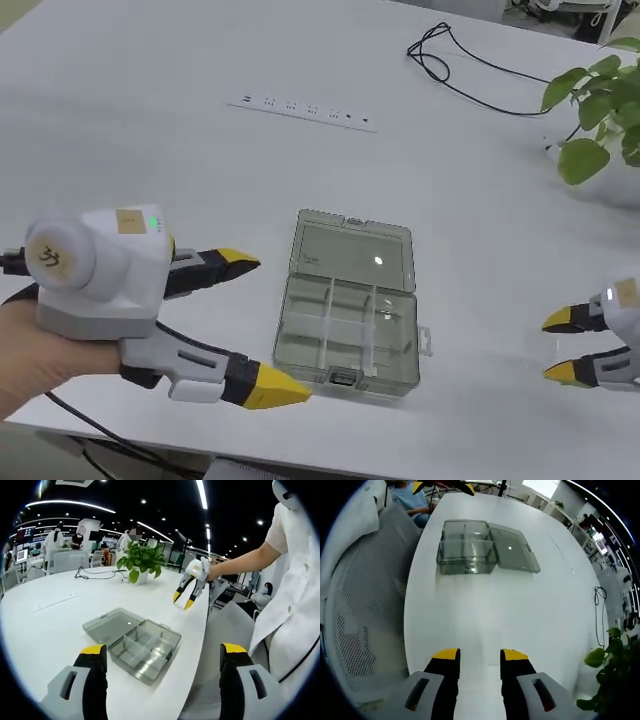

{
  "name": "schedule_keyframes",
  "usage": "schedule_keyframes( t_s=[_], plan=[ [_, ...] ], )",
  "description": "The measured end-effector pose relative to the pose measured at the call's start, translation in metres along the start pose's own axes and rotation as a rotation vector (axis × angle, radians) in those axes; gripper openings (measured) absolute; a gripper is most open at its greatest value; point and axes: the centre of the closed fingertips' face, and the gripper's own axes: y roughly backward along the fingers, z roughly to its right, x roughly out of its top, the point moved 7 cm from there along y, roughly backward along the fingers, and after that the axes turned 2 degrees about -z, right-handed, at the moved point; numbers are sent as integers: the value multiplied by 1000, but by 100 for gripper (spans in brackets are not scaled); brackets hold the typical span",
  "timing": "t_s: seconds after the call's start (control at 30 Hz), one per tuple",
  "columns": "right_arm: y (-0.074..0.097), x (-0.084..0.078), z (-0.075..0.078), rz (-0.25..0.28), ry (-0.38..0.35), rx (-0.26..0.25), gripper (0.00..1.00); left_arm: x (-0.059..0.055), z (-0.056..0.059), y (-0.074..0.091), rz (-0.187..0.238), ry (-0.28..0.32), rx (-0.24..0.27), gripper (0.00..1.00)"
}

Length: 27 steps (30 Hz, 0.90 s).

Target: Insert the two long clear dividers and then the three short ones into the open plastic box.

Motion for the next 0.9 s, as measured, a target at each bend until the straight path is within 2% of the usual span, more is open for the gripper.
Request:
schedule_keyframes(
  t_s=[0.23, 0.33, 0.4, 0.43, 0.53, 0.67, 0.77, 0.83, 0.9],
  plan=[
    [15, 21, -2, 56, 2, -36, 33, 11, 3, -4, 23, 2, -7, 95],
    [25, 39, -8, 78, 16, -51, 33, 16, 3, -5, 36, 14, -3, 93],
    [31, 50, -13, 98, 12, -57, 33, 20, 3, -7, 45, 32, 1, 92],
    [29, 47, -10, 107, 11, -58, 33, 23, 4, -8, 54, 41, 0, 92],
    [31, 57, -13, 124, 5, -62, 33, 29, 4, -11, 58, 64, 0, 89],
    [37, 76, -21, 140, 13, -69, 33, 34, 6, -17, 42, 105, 5, 83],
    [41, 89, -26, 158, 19, -72, 33, 38, 9, -22, 45, 156, -5, 78],
    [43, 96, -28, 170, 23, -76, 33, 40, 10, -26, 49, 169, -8, 75],
    [44, 104, -33, 175, 26, -76, 33, 41, 12, -29, 34, 192, -10, 71]
  ],
)
